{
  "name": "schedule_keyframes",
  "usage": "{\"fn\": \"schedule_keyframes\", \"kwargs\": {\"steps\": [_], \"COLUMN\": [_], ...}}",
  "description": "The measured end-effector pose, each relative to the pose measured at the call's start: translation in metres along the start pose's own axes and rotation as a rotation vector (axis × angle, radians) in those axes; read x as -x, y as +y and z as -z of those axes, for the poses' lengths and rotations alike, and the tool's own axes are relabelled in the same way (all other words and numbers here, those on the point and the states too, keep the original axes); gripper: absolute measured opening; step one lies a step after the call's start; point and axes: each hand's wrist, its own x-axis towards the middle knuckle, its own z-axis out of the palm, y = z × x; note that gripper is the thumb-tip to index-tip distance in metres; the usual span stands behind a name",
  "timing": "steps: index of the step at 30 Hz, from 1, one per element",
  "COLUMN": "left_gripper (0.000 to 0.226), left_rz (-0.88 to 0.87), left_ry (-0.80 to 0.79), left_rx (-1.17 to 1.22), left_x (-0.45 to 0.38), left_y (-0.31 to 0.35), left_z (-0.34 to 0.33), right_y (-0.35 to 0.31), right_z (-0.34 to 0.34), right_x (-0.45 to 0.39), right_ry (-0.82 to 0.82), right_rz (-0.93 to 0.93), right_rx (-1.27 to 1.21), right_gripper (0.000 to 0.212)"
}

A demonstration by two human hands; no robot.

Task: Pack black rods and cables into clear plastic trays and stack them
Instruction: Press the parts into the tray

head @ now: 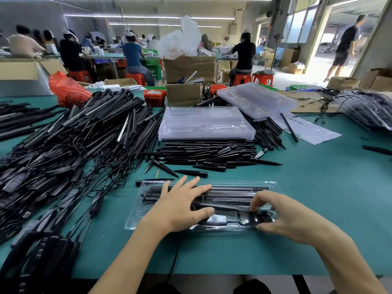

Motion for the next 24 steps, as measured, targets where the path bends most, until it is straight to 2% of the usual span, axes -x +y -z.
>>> {"fn": "schedule_keyframes", "kwargs": {"steps": [8,13,19,24], "left_gripper": [0.067,0.067,0.067,0.066], "left_rz": [-0.005,-0.015,-0.013,-0.024], "left_ry": [0.015,0.017,0.012,-0.065], "left_rx": [-0.007,-0.002,-0.029,-0.057], "left_x": [-0.004,-0.003,-0.003,-0.002], "left_y": [-0.002,-0.004,-0.002,-0.004], "left_z": [-0.002,-0.002,-0.003,-0.003], "right_y": [-0.019,-0.023,-0.023,-0.013], "right_z": [-0.003,-0.006,0.000,0.010], "right_x": [-0.012,-0.008,-0.008,-0.005], "right_ry": [-0.154,-0.187,-0.204,-0.309], "right_rz": [-0.020,-0.053,-0.061,-0.064], "right_rx": [0.097,0.120,0.127,0.013], "right_gripper": [0.048,0.064,0.058,0.055]}}
